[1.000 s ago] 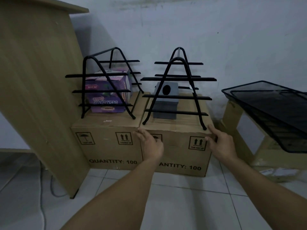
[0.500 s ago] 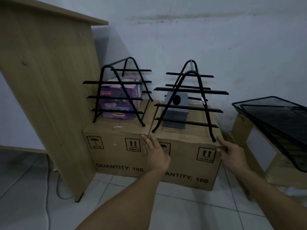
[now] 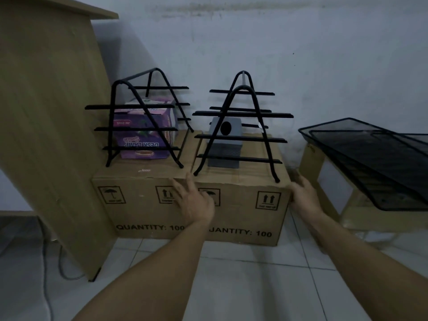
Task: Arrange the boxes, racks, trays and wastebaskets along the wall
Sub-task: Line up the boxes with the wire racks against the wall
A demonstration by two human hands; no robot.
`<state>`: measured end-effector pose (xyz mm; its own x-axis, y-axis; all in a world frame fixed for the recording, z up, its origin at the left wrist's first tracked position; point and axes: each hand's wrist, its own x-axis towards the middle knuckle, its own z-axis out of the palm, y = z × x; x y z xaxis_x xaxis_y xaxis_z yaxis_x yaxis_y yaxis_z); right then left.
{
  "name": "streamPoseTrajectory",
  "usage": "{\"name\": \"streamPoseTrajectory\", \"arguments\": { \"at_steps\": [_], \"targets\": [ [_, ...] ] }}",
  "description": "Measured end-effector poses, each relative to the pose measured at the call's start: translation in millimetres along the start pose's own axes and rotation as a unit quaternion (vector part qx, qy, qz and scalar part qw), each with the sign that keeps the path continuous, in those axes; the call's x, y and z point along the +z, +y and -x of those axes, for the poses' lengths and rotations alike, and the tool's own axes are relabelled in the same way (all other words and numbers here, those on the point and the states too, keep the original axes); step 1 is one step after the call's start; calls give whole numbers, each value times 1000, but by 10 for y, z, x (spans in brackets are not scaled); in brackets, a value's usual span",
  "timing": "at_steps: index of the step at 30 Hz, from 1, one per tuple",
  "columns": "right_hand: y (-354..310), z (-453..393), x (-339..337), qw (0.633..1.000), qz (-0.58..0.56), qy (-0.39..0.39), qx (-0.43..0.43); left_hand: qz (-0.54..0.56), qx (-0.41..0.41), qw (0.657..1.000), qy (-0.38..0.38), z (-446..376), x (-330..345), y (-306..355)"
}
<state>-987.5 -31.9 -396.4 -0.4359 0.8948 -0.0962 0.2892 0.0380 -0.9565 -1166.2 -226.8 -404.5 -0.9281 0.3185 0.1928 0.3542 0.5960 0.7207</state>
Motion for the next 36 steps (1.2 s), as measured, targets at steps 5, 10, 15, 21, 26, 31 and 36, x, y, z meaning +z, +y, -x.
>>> {"name": "streamPoseTrajectory", "arguments": {
  "at_steps": [5, 10, 15, 21, 26, 31, 36],
  "targets": [
    [-96, -94, 189, 997, -62, 31, 24, -74, 44, 995, -43, -59, -78, -234],
    [-26, -102, 154, 995, -98, 18, 28, -72, 46, 995, -45, 14, -60, -252],
    [-61, -172, 136, 999, -51, -11, -3, -71, 59, 994, -64, -41, -49, -275],
    [-32, -194, 71, 998, 6, -60, -31, -47, 96, 991, -79, -98, -93, -391],
    [-93, -55, 103, 998, 32, -19, -47, 49, 36, 998, 20, 26, -86, -378],
    [-6, 213, 167, 987, 163, 2, -10, 1, 59, 995, 77, 321, -29, -115],
    [-7, 386, -164, 964, 266, 6, -9, -17, 183, 983, 11, 547, 7, 302]
  ]
}}
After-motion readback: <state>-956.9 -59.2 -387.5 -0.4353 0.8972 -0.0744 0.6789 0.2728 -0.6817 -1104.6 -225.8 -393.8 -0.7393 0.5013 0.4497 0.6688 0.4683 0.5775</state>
